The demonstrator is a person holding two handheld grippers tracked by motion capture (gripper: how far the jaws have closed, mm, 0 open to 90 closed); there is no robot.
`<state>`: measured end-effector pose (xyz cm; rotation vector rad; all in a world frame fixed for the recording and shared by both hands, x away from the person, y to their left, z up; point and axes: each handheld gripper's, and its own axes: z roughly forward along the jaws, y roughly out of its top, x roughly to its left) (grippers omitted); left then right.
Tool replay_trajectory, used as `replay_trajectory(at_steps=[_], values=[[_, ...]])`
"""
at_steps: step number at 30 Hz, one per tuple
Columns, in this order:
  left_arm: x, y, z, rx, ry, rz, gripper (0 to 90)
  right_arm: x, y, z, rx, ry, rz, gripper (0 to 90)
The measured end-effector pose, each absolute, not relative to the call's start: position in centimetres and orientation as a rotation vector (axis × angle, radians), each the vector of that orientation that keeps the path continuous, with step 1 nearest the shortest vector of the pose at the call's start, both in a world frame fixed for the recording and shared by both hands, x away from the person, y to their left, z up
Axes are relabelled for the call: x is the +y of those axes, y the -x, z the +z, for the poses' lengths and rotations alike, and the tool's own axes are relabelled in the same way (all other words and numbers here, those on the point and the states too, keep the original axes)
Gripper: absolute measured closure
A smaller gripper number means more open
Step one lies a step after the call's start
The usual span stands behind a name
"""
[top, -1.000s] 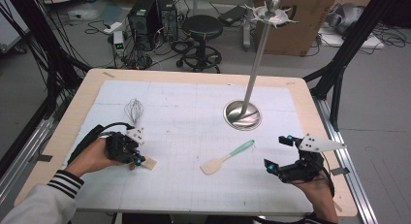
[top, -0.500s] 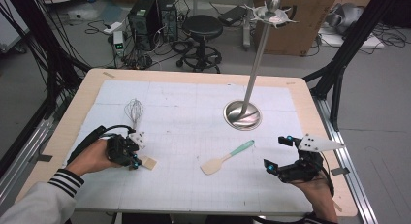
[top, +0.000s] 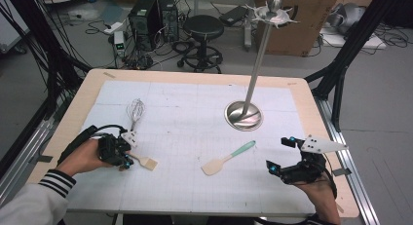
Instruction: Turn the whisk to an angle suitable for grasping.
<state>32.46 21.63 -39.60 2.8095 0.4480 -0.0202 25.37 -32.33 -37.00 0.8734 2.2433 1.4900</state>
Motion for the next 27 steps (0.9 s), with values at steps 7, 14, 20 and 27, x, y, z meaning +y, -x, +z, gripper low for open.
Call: replay_trajectory(at_steps=[7, 14, 20, 27], values=[[23.5, -32.9, -40.1, 0.509, -2.838, 0.010, 89.8, -32.2, -25.4, -37.1, 2.252, -0.871, 1.482, 0.1], [25.6, -33.2, -40.1, 0.582, -2.812, 0.017, 89.7, -32.2, -25.5, -37.2, 2.257, -0.872, 1.479, 0.1], [27.1, -33.3, -40.2, 0.622, -2.809, 0.042, 89.7, -32.1, -25.5, -37.2, 2.263, -0.872, 1.472, 0.1], [27.9, -33.6, -40.1, 0.642, -2.811, 0.078, 89.8, -32.0, -25.6, -37.3, 2.267, -0.876, 1.471, 0.1]])
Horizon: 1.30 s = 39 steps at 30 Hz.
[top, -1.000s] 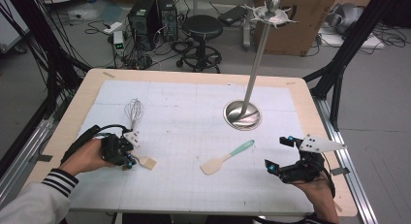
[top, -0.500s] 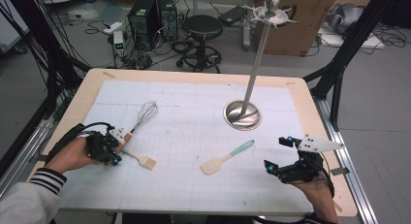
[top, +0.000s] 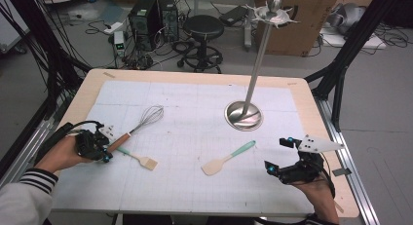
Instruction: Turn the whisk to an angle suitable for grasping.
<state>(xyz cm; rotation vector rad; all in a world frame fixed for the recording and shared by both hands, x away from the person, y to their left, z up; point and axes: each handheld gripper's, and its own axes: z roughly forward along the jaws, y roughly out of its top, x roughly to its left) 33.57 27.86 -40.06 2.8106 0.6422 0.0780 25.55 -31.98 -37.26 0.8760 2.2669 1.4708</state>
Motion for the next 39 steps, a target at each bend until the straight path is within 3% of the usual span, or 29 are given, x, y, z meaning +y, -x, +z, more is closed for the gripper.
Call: replay_trajectory(at_steps=[9, 17, 21, 22, 23, 24, 26, 29, 30, 33, 39], values=[[27.9, -33.5, -38.8, 0.666, -2.726, 0.106, 89.2, -32.1, -25.6, -37.3, 2.267, -0.876, 1.468, 0.1], [27.4, -33.4, -35.3, 0.583, -2.597, 0.105, 78.7, -31.9, -25.6, -37.1, 2.269, -0.862, 1.471, 0.1], [27.3, -33.5, -34.2, 0.585, -2.552, 0.123, 62.5, -31.9, -25.6, -37.1, 2.268, -0.864, 1.472, 0.1], [27.3, -33.5, -33.9, 0.606, -2.541, 0.137, 62.5, -31.9, -25.6, -37.1, 2.268, -0.864, 1.472, 0.1], [27.3, -33.5, -33.6, 0.609, -2.531, 0.137, 55.3, -31.9, -25.6, -37.1, 2.269, -0.863, 1.471, 0.1], [27.3, -33.5, -33.4, 0.600, -2.520, 0.141, 55.3, -31.9, -25.6, -37.1, 2.269, -0.863, 1.471, 0.1], [27.4, -33.5, -32.9, 0.580, -2.496, 0.144, 44.1, -31.9, -25.6, -37.1, 2.270, -0.861, 1.470, 0.1], [27.4, -33.5, -32.4, 0.590, -2.454, 0.178, 20.5, -31.8, -25.7, -37.2, 2.271, -0.863, 1.469, 0.1], [27.3, -33.6, -32.2, 0.601, -2.456, 0.197, 20.5, -31.8, -25.7, -37.2, 2.271, -0.863, 1.469, 0.1], [27.3, -33.8, -31.9, 0.623, -2.413, 0.231, 3.1, -31.8, -25.6, -37.1, 2.270, -0.864, 1.469, 0.1], [27.4, -34.6, -31.5, 0.632, -2.390, 0.254, 1.6, -31.9, -25.7, -37.1, 2.266, -0.868, 1.473, 0.1]])
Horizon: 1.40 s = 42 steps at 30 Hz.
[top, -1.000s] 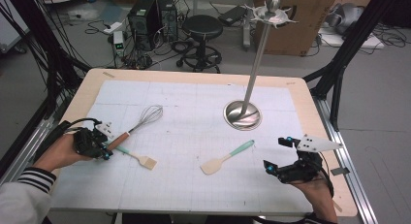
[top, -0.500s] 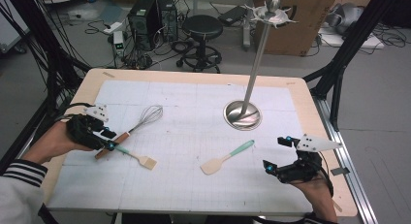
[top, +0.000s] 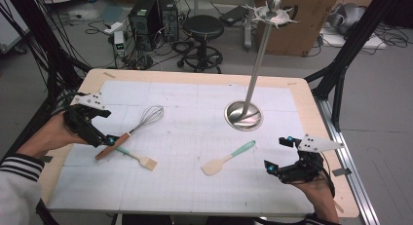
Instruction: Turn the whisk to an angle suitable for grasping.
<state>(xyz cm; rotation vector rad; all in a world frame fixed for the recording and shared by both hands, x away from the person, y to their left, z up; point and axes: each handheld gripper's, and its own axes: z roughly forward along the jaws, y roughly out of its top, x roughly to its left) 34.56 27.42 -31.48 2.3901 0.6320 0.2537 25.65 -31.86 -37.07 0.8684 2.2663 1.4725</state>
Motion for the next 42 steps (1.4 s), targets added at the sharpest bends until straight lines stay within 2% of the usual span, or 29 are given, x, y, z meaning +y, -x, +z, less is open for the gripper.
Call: replay_trajectory(at_steps=[14, 35, 36, 38, 42], values=[[27.8, -37.4, -34.8, 0.721, -2.377, 0.205, 1.6, -31.9, -25.6, -37.0, 2.267, -0.862, 1.475, 0.1], [27.3, -38.7, -39.6, 0.757, -2.433, 0.130, 3.1, -31.7, -25.6, -37.3, 2.288, -0.857, 1.460, 0.1], [27.2, -38.8, -39.7, 0.765, -2.435, 0.127, 3.6, -31.6, -25.6, -37.3, 2.289, -0.857, 1.460, 0.1], [27.1, -38.8, -39.8, 0.767, -2.442, 0.120, 11.2, -31.6, -25.6, -37.3, 2.288, -0.856, 1.459, 0.1], [26.9, -39.0, -40.2, 0.788, -2.474, 0.091, 12.6, -31.6, -25.6, -37.2, 2.291, -0.859, 1.460, 0.1]])
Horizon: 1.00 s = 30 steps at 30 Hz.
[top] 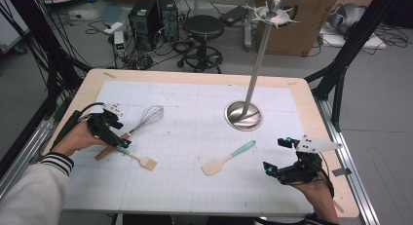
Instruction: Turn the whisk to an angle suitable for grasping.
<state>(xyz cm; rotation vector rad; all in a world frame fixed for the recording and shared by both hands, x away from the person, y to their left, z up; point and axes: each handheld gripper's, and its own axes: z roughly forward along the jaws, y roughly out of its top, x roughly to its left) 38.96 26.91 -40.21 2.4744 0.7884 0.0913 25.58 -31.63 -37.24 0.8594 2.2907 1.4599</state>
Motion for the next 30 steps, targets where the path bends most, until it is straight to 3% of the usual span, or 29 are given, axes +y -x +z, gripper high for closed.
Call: replay_trajectory(at_steps=[4, 9, 14, 23, 30], values=[[26.9, -39.1, -40.4, 0.812, -2.484, 0.075, 15.3, -31.7, -25.6, -37.2, 2.285, -0.852, 1.462, 0.1], [26.6, -39.1, -40.7, 0.815, -2.495, 0.064, 27.5, -31.7, -25.6, -37.2, 2.285, -0.854, 1.460, 0.1], [26.3, -39.2, -41.0, 0.825, -2.513, 0.065, 33.0, -31.7, -25.6, -37.2, 2.285, -0.858, 1.461, 0.1], [26.2, -39.1, -41.1, 0.830, -2.517, 0.096, 57.3, -31.6, -25.6, -37.4, 2.292, -0.868, 1.456, 0.1], [26.0, -39.1, -41.4, 0.830, -2.579, 0.112, 64.2, -31.6, -25.7, -37.5, 2.294, -0.864, 1.447, 0.1]])
